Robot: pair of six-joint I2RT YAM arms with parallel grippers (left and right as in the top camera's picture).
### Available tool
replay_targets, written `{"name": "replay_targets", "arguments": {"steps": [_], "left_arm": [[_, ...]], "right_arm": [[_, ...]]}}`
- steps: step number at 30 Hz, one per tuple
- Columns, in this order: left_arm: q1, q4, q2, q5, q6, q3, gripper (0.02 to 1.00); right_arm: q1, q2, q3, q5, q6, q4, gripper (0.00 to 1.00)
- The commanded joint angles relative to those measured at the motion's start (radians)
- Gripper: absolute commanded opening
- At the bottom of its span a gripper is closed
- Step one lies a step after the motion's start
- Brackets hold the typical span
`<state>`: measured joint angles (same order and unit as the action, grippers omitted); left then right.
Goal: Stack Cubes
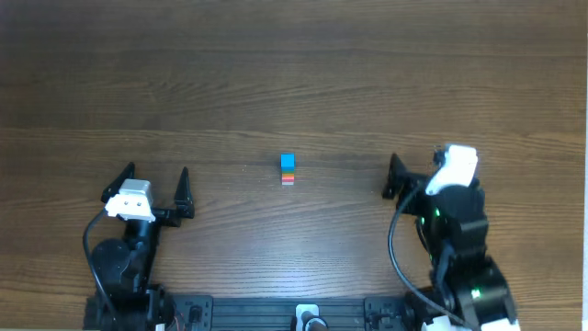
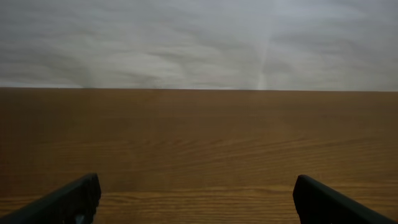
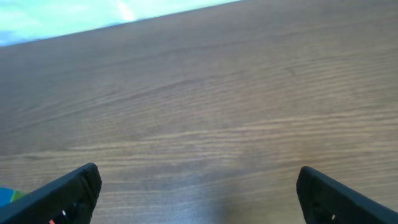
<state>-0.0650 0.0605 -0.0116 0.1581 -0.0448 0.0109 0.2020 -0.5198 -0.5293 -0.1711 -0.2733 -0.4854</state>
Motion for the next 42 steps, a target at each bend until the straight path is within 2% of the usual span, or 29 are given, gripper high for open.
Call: {"name": "replay_targets", "arguments": {"steps": [1, 5, 10, 13, 20, 42], "left_arm": [[-0.005, 0.0, 0.006, 0.009, 0.014, -0.005, 0.998], [-0.005, 0.0, 0.006, 0.009, 0.014, -0.005, 1.0], [-0.005, 0.0, 0.006, 0.009, 0.014, -0.005, 1.0], [-0.005, 0.0, 0.006, 0.009, 0.014, -0.005, 1.0], [-0.005, 0.0, 0.006, 0.009, 0.014, -0.005, 0.998], [-0.005, 0.0, 0.006, 0.009, 0.014, -0.005, 1.0]], "right_arm": [[-0.055, 0.145, 0.143, 0.141, 0.066, 0.063, 0.993], [-0.113, 0.291, 0.256, 0.151, 0.069, 0.101, 0.991], [-0.217, 0.499, 0.349, 0.264, 0.148, 0.1, 0.993], [-0.254, 0.505, 0.375, 0.279, 0.172, 0.123, 0.993], [-0.26, 0.514, 0.441, 0.279, 0.23, 0.198, 0.991], [-0.26, 0.514, 0.443, 0.283, 0.23, 0.205, 0.991]]}}
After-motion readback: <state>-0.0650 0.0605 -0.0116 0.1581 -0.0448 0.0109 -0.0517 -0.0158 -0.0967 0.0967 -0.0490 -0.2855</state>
